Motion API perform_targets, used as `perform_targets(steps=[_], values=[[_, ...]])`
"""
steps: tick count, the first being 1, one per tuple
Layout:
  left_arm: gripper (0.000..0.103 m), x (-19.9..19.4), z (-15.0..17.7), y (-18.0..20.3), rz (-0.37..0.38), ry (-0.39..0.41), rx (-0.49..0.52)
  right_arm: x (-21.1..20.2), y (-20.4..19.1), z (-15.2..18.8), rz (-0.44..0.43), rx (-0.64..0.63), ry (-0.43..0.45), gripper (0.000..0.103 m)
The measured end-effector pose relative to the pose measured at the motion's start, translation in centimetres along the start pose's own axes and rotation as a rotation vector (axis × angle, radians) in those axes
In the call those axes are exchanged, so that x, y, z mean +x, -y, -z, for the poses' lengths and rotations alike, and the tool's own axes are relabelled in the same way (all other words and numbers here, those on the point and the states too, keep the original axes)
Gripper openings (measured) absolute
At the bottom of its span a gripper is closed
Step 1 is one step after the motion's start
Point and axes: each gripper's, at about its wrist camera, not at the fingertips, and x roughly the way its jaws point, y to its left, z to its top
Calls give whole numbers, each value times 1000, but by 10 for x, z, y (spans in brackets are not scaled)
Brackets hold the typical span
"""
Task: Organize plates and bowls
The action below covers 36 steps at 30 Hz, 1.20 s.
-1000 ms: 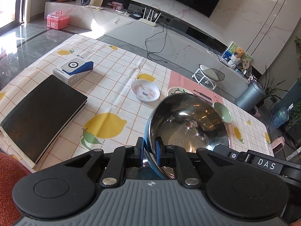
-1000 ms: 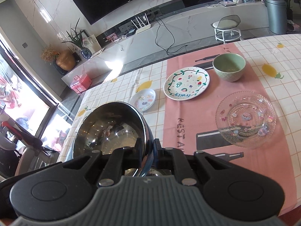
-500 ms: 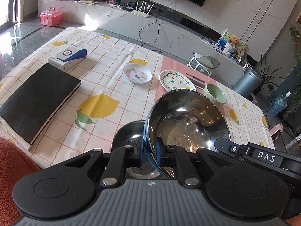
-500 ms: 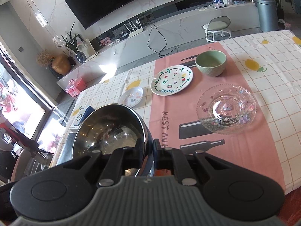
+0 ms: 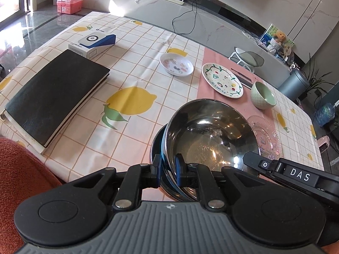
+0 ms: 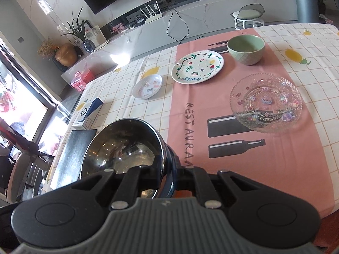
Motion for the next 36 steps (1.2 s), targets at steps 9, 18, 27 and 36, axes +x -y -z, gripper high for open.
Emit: perform_targets(steps=[9, 18, 27, 36], values=[[17, 5, 0, 2, -18, -24, 49, 10, -3, 1, 31, -20, -18, 7], [21, 8, -1, -1, -11, -34, 38, 16, -6, 3, 50, -39, -24, 7], [69, 0, 0, -13, -35, 40, -35, 8, -2, 3, 17, -21, -2, 47], [64, 20, 8, -32, 95, -72, -198, 23, 9, 15, -41, 69, -116, 48]])
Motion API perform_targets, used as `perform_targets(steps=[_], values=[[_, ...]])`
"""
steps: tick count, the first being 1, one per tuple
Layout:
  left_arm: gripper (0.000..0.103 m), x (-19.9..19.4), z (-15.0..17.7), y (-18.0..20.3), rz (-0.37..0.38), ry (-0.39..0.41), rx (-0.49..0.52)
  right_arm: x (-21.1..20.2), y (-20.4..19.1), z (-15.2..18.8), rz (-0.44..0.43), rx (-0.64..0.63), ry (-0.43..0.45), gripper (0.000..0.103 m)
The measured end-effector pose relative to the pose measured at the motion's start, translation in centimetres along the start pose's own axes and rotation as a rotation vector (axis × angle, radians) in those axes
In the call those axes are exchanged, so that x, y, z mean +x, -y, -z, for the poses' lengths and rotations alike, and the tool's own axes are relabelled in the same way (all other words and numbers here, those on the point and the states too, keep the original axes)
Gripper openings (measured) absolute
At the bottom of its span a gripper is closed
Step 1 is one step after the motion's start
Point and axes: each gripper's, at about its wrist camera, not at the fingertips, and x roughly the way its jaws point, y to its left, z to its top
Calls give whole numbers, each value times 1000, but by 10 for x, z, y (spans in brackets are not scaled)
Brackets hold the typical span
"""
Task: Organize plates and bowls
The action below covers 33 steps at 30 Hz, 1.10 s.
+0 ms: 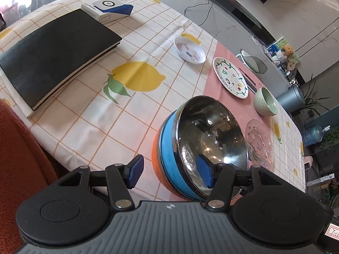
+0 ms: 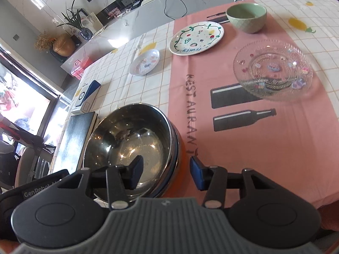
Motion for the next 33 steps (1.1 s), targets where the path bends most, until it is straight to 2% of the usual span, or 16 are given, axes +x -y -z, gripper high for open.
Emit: perform_targets(steps=[1, 3, 8, 10, 20, 26, 29, 31, 33], values=[[62, 1, 1, 1, 5, 1, 4, 1, 0, 1, -5, 4, -6, 48], [51, 2, 1, 2, 24, -7, 8, 2, -1, 1, -17, 6, -11, 47], [47, 5, 1, 8, 12, -4, 22, 3, -5, -1, 0, 1, -3, 39], [47, 7, -2, 9, 10, -2, 25, 4, -3, -4, 0, 6, 1, 36], [47, 16, -26, 19, -16, 41, 35, 19, -15, -26, 16, -35, 27, 36], [47, 17, -28, 15, -15, 35, 31, 26, -13, -34, -5, -22, 6, 37], [53, 11, -28, 17, -23, 63, 48, 23, -13, -34, -16, -34, 12, 37], [59, 4, -27, 21, -52, 104, 73, 18, -15, -35, -22, -49, 25, 46], [62, -5, -27, 29, -84, 155, 110, 10, -15, -37, -26, -66, 44, 47]])
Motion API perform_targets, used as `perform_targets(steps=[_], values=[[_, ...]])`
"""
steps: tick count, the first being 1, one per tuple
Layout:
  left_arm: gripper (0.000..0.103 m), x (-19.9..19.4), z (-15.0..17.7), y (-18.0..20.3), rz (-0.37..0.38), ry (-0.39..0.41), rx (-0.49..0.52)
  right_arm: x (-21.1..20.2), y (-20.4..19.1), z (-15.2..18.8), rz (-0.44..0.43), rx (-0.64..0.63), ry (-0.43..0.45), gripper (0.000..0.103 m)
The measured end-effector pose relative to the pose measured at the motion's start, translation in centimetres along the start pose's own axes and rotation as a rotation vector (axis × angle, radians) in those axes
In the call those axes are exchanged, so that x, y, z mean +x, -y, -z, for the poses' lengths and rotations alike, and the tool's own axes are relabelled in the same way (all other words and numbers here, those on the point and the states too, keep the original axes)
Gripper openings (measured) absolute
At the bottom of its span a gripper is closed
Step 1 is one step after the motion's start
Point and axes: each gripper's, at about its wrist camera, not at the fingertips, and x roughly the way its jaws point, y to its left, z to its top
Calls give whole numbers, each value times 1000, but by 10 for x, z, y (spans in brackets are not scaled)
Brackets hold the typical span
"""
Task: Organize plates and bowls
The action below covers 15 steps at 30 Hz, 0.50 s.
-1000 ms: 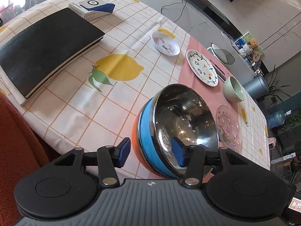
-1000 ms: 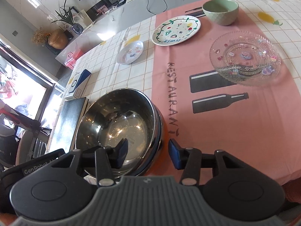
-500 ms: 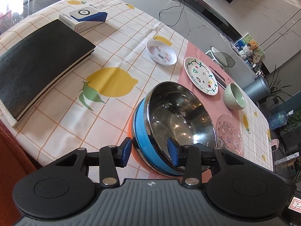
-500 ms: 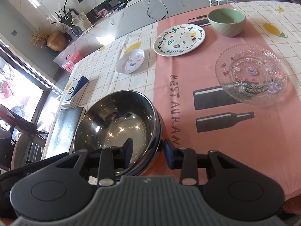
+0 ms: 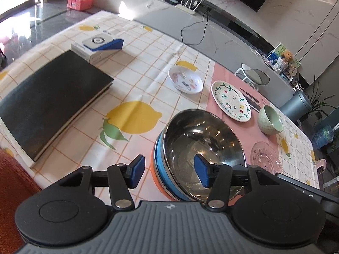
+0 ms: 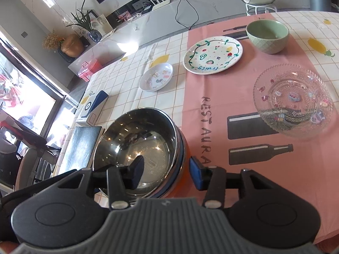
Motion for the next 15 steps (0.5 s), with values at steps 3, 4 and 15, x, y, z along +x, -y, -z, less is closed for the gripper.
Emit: perform_targets(steps=[3, 4, 15], values=[[63, -14, -5, 11, -8, 63, 42, -17, 2, -4, -5, -11, 43, 50], [64, -17, -7, 16, 1, 78, 53, -23, 4, -6, -5, -10, 59, 51], [67, -12, -17, 90, 143, 97, 163, -63, 61, -34, 52, 101, 181, 53]])
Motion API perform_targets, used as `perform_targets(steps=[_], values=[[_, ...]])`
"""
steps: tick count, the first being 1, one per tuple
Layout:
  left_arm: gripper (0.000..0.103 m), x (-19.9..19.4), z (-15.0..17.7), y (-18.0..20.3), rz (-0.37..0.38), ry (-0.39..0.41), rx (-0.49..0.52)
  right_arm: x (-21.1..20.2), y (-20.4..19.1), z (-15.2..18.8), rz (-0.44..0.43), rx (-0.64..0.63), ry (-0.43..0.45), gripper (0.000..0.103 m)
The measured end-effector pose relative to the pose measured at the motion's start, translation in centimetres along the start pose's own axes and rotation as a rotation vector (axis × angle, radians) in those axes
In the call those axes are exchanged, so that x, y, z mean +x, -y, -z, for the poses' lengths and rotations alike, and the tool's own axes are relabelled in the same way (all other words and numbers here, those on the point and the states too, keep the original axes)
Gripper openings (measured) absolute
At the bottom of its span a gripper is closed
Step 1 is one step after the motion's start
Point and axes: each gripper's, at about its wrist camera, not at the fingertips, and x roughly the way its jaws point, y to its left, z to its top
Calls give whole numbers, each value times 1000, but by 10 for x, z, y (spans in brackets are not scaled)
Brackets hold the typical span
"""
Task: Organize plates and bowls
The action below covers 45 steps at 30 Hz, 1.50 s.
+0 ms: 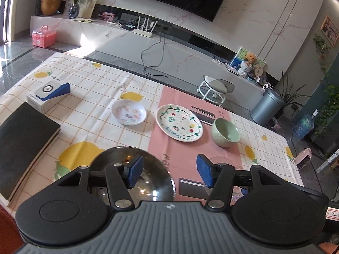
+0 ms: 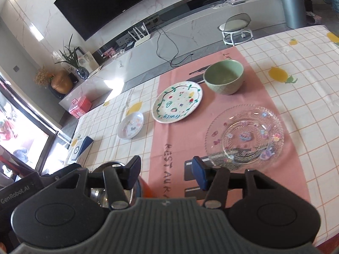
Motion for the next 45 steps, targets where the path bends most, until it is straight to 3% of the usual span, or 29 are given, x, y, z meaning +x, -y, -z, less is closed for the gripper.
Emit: perform_targets(steps=[15, 32, 45], values=[[66, 77, -12, 57, 91, -65, -66, 3, 80, -46, 100, 90, 48, 53], [65, 186, -41, 95, 46, -104, -124, 72, 122, -122, 171, 44, 58, 52], [58, 252, -49, 95, 39, -158, -178, 125, 145, -155, 150, 110, 14, 38]])
